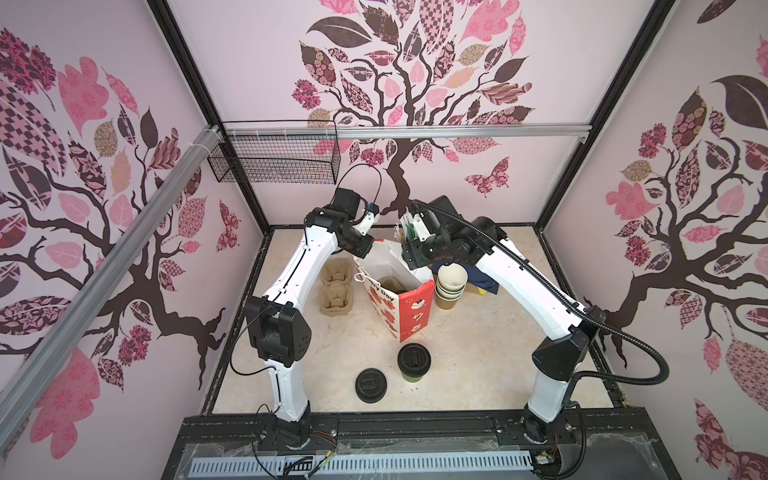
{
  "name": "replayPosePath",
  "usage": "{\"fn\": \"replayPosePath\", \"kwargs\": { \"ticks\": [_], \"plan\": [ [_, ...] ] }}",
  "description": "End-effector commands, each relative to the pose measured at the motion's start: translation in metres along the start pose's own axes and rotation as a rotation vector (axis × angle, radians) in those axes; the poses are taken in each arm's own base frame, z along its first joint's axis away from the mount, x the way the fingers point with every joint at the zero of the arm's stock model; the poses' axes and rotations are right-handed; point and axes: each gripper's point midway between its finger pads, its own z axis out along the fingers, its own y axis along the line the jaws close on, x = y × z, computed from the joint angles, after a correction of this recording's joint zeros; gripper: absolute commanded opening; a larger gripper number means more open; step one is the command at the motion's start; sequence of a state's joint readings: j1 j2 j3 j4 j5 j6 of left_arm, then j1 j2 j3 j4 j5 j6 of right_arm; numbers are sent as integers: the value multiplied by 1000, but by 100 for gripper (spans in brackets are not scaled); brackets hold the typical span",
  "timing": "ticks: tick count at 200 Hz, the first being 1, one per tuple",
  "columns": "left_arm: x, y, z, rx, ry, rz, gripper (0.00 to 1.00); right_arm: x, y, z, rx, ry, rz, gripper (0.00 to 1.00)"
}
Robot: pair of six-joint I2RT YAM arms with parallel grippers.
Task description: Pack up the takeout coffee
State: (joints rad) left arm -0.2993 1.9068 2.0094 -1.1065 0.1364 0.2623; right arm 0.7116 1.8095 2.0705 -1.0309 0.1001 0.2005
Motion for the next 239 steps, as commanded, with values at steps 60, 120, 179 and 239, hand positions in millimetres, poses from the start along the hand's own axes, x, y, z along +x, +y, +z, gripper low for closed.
{"fn": "replayPosePath", "kwargs": {
  "ticks": [60, 120, 179, 239],
  "plan": [
    [4, 4, -41, 3, -66, -221, 0, 66, -17, -66, -30, 41, 362, 83],
    [23, -4, -46, 37, -93, -612, 0, 60, -18, -65, -41, -17, 548, 81],
    [39, -25, -53, 127, -147, -900, 0, 54, 1, -35, -52, 45, 720, 76],
    [59, -35, -55, 52, -181, -1017, 0, 78, -8, -17, 280, 144, 581, 66]
  ]
}}
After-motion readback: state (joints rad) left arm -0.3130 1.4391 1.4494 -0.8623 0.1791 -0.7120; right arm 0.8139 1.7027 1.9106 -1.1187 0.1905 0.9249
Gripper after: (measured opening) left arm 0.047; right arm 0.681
